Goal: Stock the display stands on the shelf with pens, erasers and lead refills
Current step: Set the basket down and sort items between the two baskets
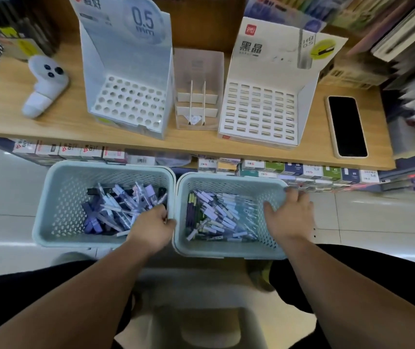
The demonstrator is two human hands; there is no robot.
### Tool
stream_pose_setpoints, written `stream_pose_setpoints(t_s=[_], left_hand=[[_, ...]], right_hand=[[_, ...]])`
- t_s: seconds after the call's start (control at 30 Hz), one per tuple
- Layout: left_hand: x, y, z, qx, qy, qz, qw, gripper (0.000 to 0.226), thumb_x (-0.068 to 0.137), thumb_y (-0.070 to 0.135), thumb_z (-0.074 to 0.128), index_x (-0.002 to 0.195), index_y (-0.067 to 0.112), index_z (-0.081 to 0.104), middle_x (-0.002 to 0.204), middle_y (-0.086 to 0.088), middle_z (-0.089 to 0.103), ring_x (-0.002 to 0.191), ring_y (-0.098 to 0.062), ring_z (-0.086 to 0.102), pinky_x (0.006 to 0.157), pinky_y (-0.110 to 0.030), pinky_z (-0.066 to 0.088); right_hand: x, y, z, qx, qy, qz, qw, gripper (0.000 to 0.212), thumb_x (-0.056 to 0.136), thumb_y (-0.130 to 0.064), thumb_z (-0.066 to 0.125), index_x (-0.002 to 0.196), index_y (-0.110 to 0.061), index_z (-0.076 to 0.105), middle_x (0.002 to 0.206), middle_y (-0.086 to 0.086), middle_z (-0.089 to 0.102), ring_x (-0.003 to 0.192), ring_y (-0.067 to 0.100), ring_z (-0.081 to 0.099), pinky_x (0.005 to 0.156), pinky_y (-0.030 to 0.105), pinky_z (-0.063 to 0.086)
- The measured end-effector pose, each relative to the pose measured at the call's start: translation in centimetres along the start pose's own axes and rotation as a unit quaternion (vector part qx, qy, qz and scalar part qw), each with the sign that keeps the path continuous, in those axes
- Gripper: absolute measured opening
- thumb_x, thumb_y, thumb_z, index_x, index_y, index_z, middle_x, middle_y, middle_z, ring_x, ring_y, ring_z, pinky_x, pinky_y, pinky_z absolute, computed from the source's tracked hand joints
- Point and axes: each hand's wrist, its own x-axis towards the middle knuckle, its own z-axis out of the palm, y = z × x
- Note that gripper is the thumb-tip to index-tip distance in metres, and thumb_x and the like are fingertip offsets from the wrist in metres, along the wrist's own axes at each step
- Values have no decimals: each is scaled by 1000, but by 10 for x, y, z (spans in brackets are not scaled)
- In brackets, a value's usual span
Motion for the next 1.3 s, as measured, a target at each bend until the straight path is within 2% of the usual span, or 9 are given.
stream_pose_setpoints(t_s=[0.2,0.33,0.43,0.53,0.63,0.77,1.03,1.17,1.3], left_hand=[[-2,-35,-9,19,19,73,997,23,97,45,54,85,27,60,81,6,63,73,-15,61,62,-30,44],[-9,-92,-37,114,232,24,966,21,85,30,58,93,14,67,91,-14,62,83,-38,60,71,-42,49],[-18,-132,-67,115,315,-137,932,43,79,29,71,117,12,60,128,-22,53,114,-44,49,94,-53,40],[-6,-164,-96,71,271,-206,937,73,84,34,69,147,12,38,149,-24,39,131,-45,41,106,-54,34],[17,-193,-118,9,154,-175,973,55,100,39,52,143,8,39,132,-29,56,118,-46,55,96,-50,45],[27,-201,-110,-51,195,-104,974,32,106,36,33,95,9,46,85,-24,61,86,-46,60,68,-42,40],[30,-199,-93,-50,276,-112,953,26,106,35,33,88,16,38,73,-8,47,66,-30,41,60,-37,29],[30,-198,-91,-50,286,-120,950,27,105,36,34,88,16,39,72,-7,47,64,-29,39,59,-36,29],[31,-199,-91,-41,288,-121,949,28,105,37,34,90,15,42,72,-7,48,64,-28,39,58,-36,29]], right_hand=[[-19,-78,31,43,-164,-288,943,33,99,-41,56,124,-21,62,123,3,55,117,23,50,97,36,45],[-43,-159,31,98,-183,-394,895,26,100,-40,55,114,-20,64,107,-4,54,93,13,54,85,32,46],[-55,-211,41,130,-234,-386,883,32,100,-40,57,122,-18,63,116,-1,57,96,17,60,88,32,50],[-60,-249,58,136,-319,-313,884,52,99,-44,59,141,-14,52,140,7,54,118,23,59,100,35,48],[-62,-273,82,71,-358,-258,894,69,100,-49,54,155,-12,34,158,10,38,137,29,46,106,34,39],[-59,-289,109,46,-389,-196,899,77,100,-52,52,159,-11,24,163,13,26,138,34,45,103,35,39],[-66,-320,153,-103,-329,-178,922,107,75,-85,57,150,-11,39,150,16,26,129,38,46,99,43,52],[-80,-318,165,-208,-180,-286,918,95,69,-95,43,118,-17,67,129,10,41,117,31,37,94,45,35],[-81,-307,171,-204,-144,-372,894,73,74,-86,53,101,-21,73,121,3,44,113,28,35,96,44,29]])
